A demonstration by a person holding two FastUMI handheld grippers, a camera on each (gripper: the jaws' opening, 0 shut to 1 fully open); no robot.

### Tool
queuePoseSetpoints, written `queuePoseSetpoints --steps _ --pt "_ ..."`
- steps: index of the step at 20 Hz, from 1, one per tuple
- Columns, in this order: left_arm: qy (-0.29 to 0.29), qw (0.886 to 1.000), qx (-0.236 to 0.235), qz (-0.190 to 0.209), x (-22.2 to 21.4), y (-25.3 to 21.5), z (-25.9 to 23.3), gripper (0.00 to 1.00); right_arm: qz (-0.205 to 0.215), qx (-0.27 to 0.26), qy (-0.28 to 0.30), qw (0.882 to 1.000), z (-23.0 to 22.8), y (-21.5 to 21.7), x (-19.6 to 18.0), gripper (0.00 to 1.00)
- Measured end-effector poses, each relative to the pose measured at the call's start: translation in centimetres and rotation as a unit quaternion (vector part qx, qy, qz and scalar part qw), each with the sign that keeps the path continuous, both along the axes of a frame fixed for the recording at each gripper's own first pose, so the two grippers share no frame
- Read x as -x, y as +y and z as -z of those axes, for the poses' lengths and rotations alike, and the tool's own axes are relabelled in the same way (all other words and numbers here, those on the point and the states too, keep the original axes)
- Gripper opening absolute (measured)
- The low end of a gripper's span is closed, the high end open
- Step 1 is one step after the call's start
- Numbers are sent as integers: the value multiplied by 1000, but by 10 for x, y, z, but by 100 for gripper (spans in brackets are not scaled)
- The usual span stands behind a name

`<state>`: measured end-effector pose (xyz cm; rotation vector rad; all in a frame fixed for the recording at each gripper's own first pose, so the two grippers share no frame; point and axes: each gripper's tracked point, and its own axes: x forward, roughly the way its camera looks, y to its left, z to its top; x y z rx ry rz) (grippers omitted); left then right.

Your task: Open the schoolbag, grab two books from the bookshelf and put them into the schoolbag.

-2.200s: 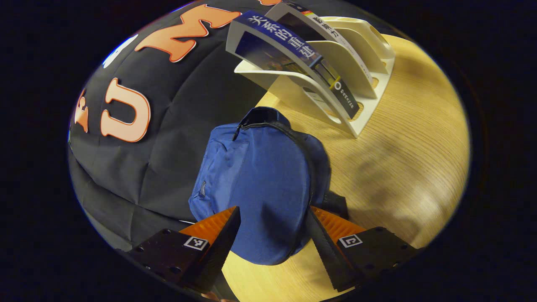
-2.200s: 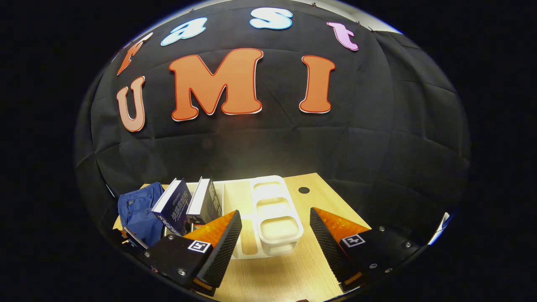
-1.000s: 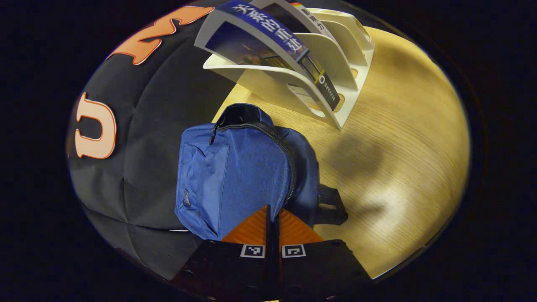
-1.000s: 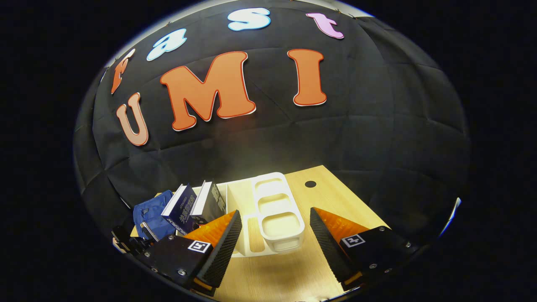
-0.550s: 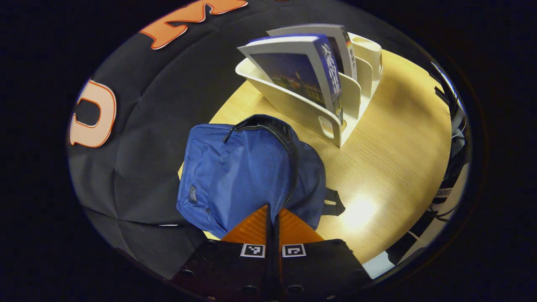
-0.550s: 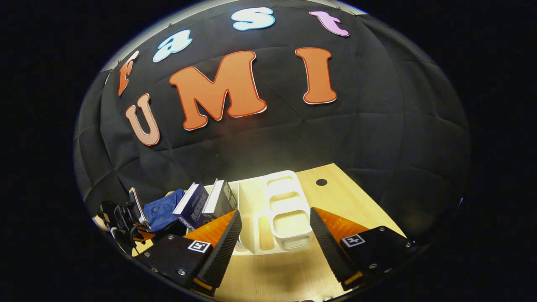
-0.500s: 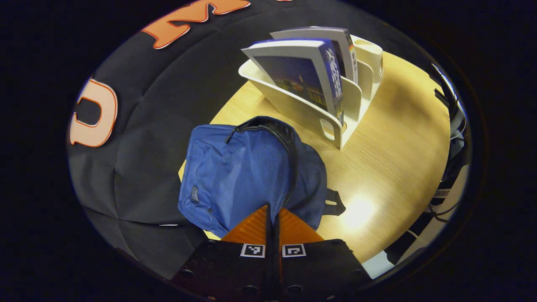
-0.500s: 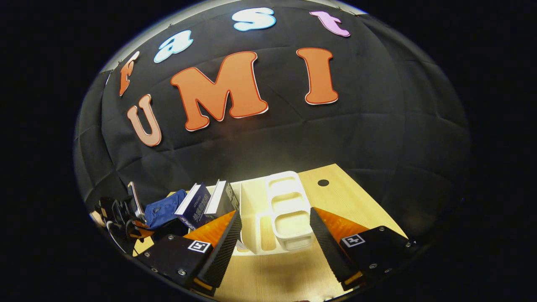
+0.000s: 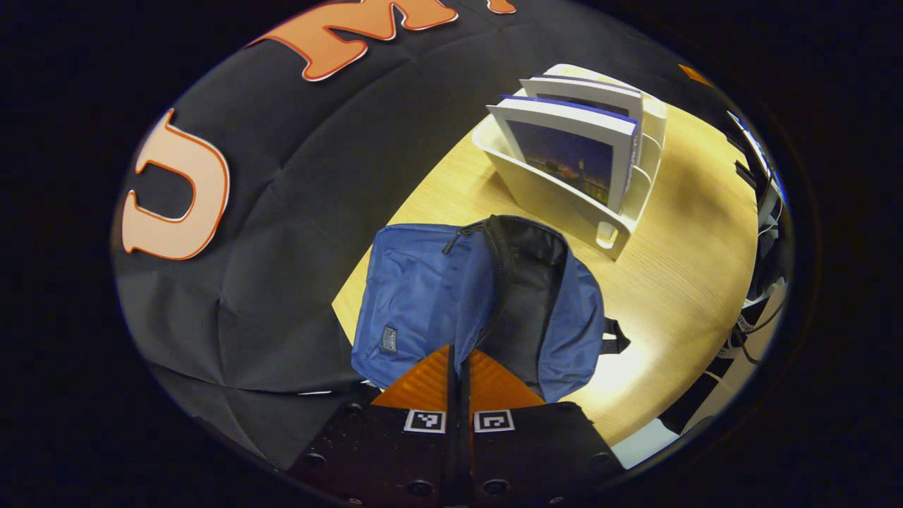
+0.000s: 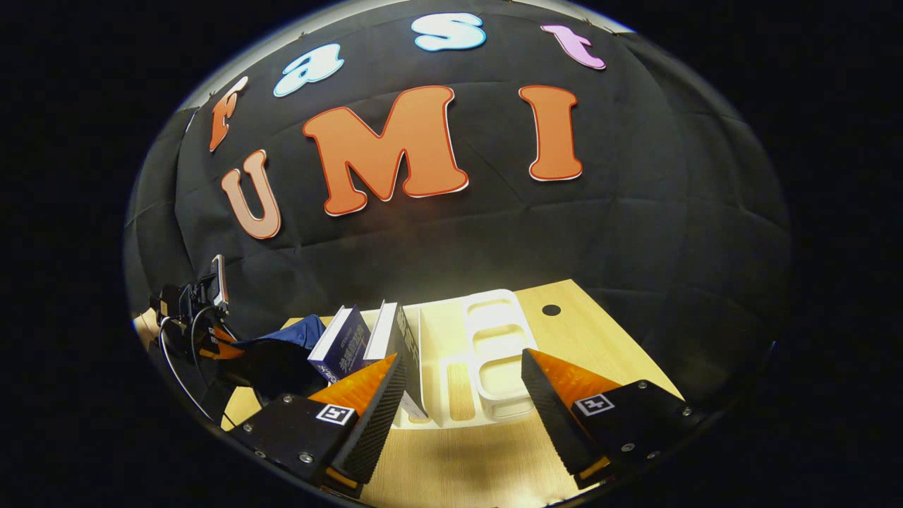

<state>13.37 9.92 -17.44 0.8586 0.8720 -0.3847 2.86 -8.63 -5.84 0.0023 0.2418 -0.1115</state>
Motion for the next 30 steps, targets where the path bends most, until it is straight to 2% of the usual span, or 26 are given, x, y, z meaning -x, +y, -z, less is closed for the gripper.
queuePoseSetpoints --steps 4,9,12,14,16,20,25,30 --pt "4 999 45 18 -11 13 3 1 24 6 -12 1000 -21 24 -1 97" --pt "18 994 103 40 -19 22 21 1 7 42 8 999 -46 90 -23 97" --pt "22 990 123 56 -22 24 26 0 -19 48 55 997 -40 134 -49 97" --pt "25 988 137 61 -24 24 26 0 -27 63 109 992 -24 152 -65 97" --pt "30 986 149 64 -26 24 28 1 -46 50 166 984 -4 173 -78 97" --pt "35 983 169 64 -30 28 31 1 -79 39 268 959 31 203 -116 98" --pt "44 979 191 53 -33 31 38 1 -79 31 359 930 66 210 -148 98" --pt "58 976 202 53 -35 31 50 1 -61 39 431 899 102 200 -157 98"
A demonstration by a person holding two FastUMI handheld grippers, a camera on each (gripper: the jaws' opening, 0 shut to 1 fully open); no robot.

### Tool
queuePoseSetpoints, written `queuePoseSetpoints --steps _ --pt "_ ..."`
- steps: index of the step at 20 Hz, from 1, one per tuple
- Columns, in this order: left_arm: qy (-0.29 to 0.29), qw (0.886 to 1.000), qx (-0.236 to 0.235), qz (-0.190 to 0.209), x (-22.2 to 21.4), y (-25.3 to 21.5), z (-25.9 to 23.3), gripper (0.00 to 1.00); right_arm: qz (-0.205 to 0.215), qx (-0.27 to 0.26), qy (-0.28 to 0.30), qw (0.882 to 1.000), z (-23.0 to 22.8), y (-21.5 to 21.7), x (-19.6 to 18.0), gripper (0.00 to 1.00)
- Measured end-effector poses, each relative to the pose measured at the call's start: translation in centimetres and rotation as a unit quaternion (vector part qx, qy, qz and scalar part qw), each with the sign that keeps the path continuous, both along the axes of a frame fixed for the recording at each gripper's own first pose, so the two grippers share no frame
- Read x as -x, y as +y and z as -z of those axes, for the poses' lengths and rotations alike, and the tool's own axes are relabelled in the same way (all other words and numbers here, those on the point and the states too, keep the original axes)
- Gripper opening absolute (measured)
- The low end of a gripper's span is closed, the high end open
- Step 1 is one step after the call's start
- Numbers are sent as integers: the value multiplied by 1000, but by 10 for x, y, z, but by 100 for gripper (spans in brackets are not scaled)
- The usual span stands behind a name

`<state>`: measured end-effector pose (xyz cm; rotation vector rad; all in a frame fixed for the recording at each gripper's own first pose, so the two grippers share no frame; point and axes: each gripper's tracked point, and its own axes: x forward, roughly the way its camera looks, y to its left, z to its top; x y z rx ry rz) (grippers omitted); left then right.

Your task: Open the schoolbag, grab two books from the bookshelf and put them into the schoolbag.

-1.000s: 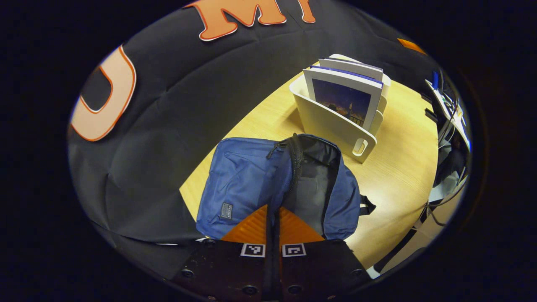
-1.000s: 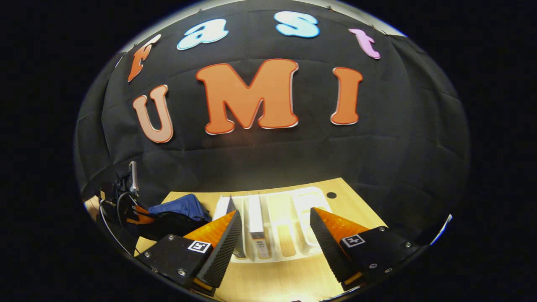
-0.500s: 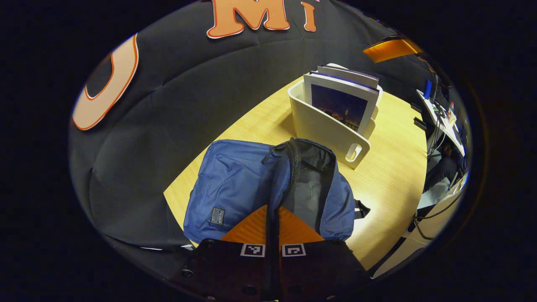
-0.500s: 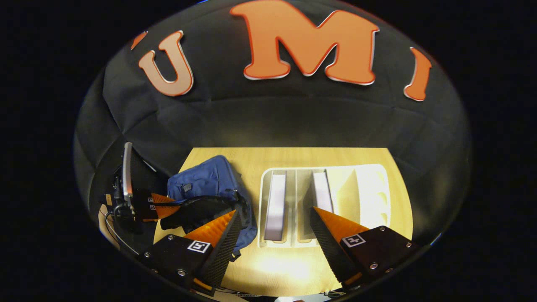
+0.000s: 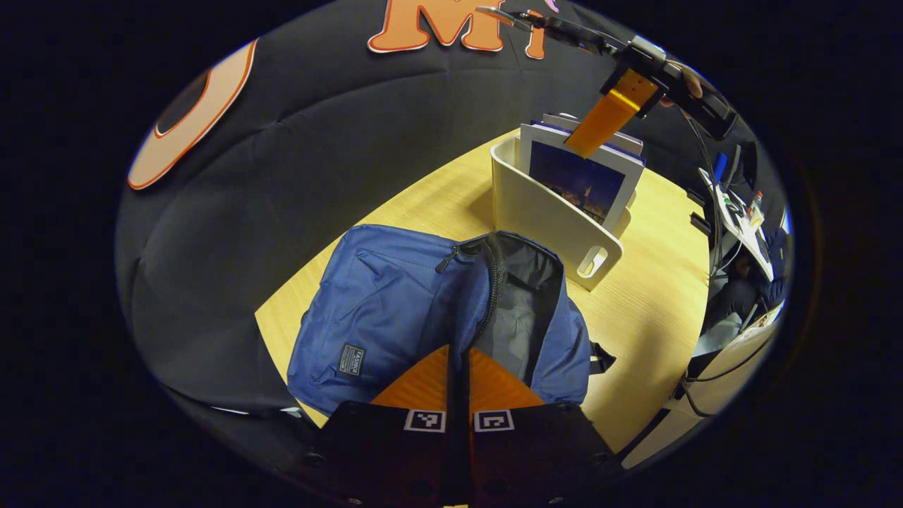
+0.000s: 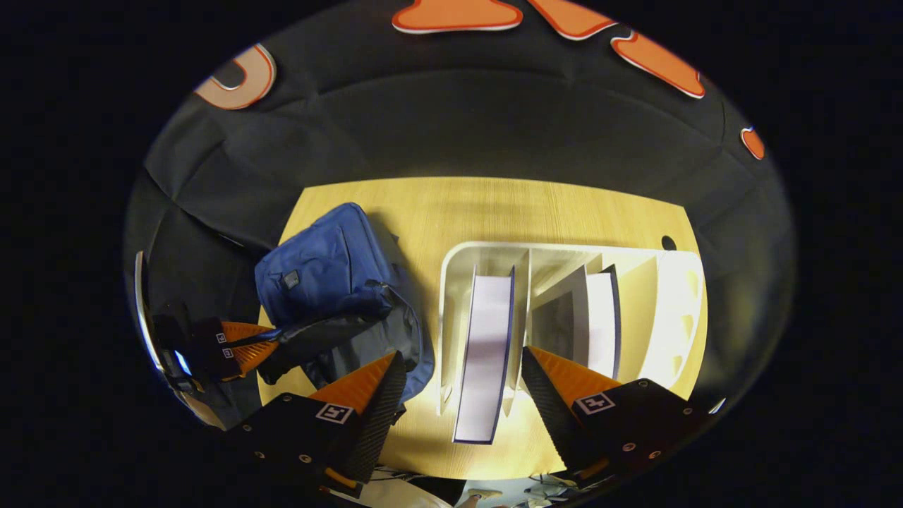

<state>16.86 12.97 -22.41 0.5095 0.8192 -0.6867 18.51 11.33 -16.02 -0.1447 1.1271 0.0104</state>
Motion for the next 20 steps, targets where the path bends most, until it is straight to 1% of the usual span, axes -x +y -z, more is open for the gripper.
queuePoseSetpoints --steps 5,6,7,8,10,12,16,20 --pt "6 1000 -1 8 -4 4 3 1 -3 23 38 999 18 -3 1 97" --pt "7 1000 -1 9 -5 3 3 1 -3 28 38 999 19 -4 0 87" --pt "9 1000 -2 10 -5 3 6 1 -1 35 39 999 20 -6 -1 83" --pt "11 1000 -2 11 -5 2 7 1 0 42 44 998 24 -9 0 63" --pt "13 1000 -4 12 -6 2 8 1 2 56 53 997 26 -15 2 43" --pt "13 1000 -6 14 -6 2 6 1 7 55 51 997 25 -15 2 35" --pt "14 1000 -9 11 -6 1 7 1 16 56 43 997 22 -15 1 31" --pt "14 1000 -11 7 -4 1 5 1 26 33 20 999 3 -7 2 30"
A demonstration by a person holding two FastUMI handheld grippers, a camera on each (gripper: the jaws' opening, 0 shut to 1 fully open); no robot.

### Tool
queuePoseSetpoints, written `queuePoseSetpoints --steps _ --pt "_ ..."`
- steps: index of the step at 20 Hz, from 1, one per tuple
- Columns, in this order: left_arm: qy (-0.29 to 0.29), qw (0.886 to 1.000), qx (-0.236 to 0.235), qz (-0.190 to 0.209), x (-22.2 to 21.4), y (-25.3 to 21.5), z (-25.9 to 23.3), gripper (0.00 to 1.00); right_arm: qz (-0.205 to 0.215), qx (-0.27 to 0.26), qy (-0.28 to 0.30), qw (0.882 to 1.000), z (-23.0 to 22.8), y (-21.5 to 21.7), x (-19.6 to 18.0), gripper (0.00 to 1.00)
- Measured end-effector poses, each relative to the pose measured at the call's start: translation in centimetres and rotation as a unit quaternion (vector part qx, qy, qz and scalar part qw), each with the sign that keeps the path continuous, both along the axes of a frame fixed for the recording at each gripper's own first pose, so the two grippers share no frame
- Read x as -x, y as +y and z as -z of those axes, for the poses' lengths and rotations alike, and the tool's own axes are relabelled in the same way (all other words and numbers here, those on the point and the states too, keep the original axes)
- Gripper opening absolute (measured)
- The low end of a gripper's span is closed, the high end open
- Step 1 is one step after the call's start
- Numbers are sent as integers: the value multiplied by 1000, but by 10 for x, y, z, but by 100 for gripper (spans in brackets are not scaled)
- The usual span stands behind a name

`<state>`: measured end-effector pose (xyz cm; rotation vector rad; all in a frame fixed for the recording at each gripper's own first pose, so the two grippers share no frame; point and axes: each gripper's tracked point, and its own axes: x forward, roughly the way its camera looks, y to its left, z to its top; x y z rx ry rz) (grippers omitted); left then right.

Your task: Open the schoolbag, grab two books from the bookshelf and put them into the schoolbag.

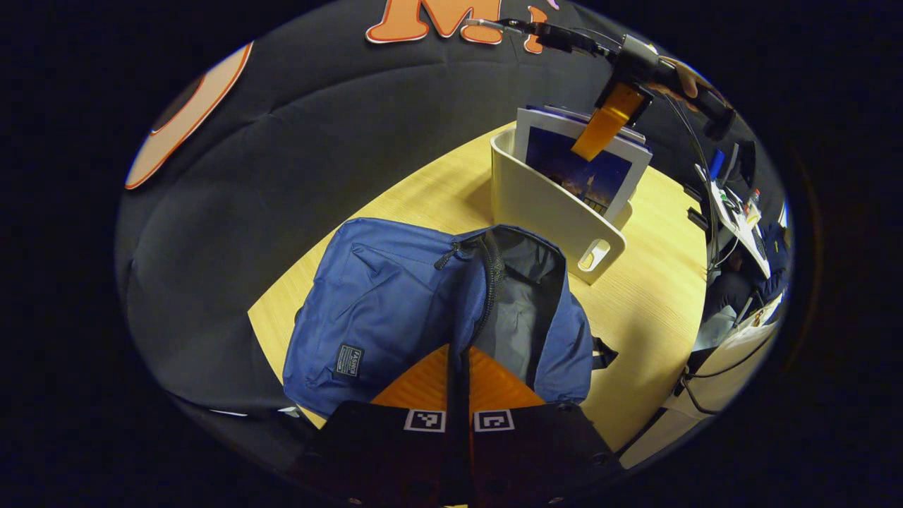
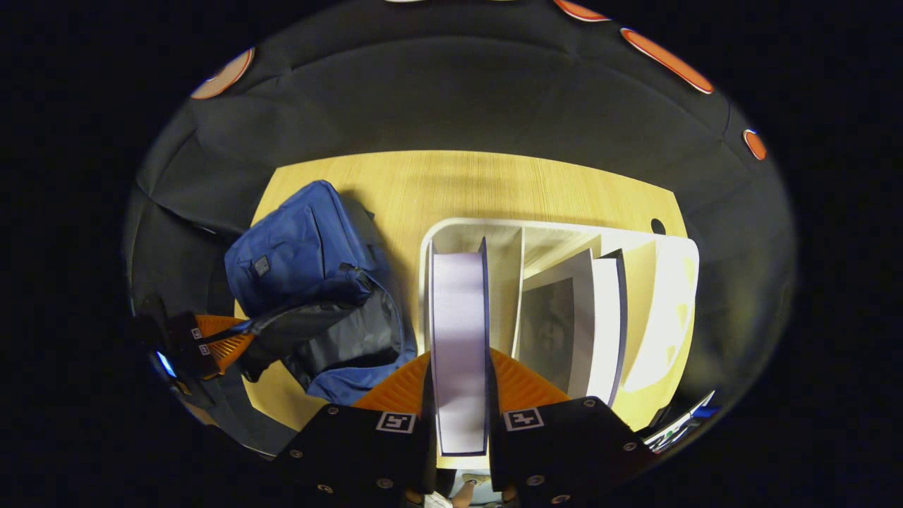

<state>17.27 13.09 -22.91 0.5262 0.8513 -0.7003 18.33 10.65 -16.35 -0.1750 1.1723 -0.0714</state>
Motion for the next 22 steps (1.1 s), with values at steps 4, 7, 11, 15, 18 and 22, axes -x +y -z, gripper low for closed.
queuePoseSetpoints --steps 4,7,11,15,18,22 --pt "-2 1000 0 -2 3 -1 -2 1 -2 23 -36 999 -33 -2 8 30" --pt "-9 1000 1 0 4 0 -8 1 -1 35 -68 997 -62 -2 16 30" --pt "-20 1000 6 -4 6 0 -12 1 -20 34 -120 992 -113 15 40 30" --pt "-30 999 18 -14 9 4 -16 1 -28 -8 -196 980 -166 37 68 30" --pt "-35 999 24 -21 10 6 -21 1 -20 -86 -229 969 -177 53 93 30" --pt "-39 999 17 -16 12 8 -22 1 26 -186 -233 954 -133 61 130 29"
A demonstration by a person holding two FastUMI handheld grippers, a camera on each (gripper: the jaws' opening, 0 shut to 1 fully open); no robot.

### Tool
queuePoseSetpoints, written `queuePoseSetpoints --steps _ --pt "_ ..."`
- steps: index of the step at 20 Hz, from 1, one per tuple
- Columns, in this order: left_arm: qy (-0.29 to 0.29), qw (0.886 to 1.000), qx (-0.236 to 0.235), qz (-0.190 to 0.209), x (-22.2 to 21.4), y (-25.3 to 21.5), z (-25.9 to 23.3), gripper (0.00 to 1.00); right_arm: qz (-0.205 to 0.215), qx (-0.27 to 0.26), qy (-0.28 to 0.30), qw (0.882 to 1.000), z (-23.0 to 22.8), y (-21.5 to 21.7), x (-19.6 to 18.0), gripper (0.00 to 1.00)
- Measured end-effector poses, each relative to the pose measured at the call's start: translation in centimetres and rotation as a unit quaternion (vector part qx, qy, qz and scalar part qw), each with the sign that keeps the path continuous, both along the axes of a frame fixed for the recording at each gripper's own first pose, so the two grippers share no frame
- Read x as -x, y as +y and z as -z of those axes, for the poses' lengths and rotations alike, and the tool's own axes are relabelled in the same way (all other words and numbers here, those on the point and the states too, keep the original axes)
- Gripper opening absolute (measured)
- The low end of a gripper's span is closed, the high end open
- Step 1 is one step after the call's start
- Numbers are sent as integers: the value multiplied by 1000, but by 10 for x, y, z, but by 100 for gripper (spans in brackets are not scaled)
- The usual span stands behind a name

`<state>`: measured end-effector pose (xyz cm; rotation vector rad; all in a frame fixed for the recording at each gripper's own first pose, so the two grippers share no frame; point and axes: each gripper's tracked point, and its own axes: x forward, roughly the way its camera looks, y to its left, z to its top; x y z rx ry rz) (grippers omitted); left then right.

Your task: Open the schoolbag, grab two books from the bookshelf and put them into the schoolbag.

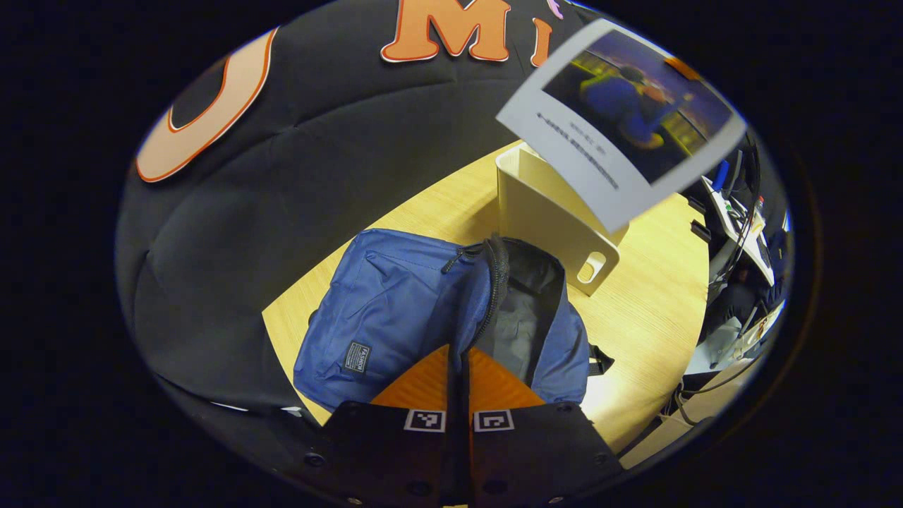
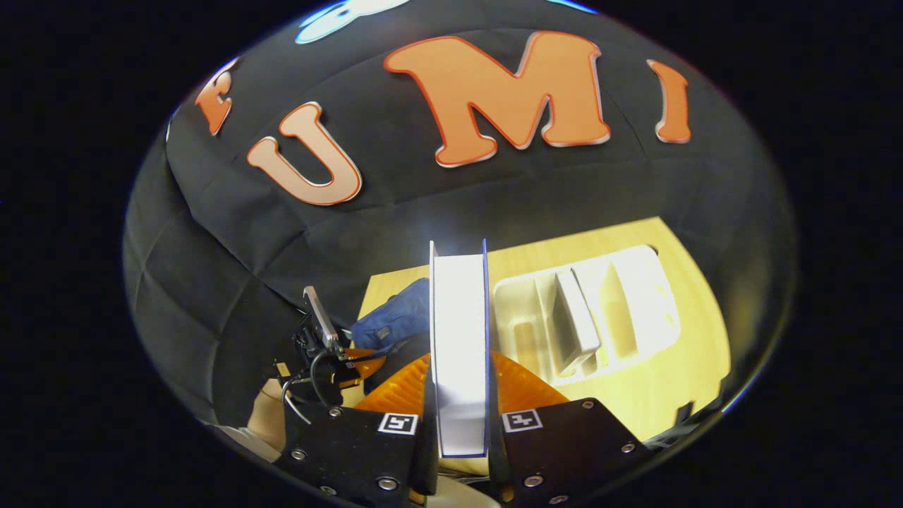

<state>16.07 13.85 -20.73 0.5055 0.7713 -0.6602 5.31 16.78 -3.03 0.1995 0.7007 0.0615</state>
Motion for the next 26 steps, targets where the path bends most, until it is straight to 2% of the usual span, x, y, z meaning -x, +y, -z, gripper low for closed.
queuePoseSetpoints --steps 1,2,3,6,9,13,18,26 --pt "-2 1000 -2 2 0 -2 -3 1 12 -23 3 1000 19 -4 5 29" --pt "-4 1000 -5 5 1 -4 -6 1 28 -48 6 998 38 -6 8 19" --pt "-3 1000 -9 8 4 -5 -9 1 39 -76 7 996 54 -6 9 28" --pt "-9 1000 -19 15 5 -10 -15 1 49 -158 3 986 85 -3 19 27" --pt "-18 999 -26 17 4 -16 -22 0 55 -187 1 981 114 6 20 27" --pt "-26 999 -35 19 12 -16 -33 1 66 -254 7 965 147 20 13 27" --pt "-26 998 -47 22 14 -19 -37 1 77 -288 23 954 197 44 -9 27" --pt "-38 996 -67 40 13 -27 -48 0 110 -311 -16 944 234 66 -69 27"
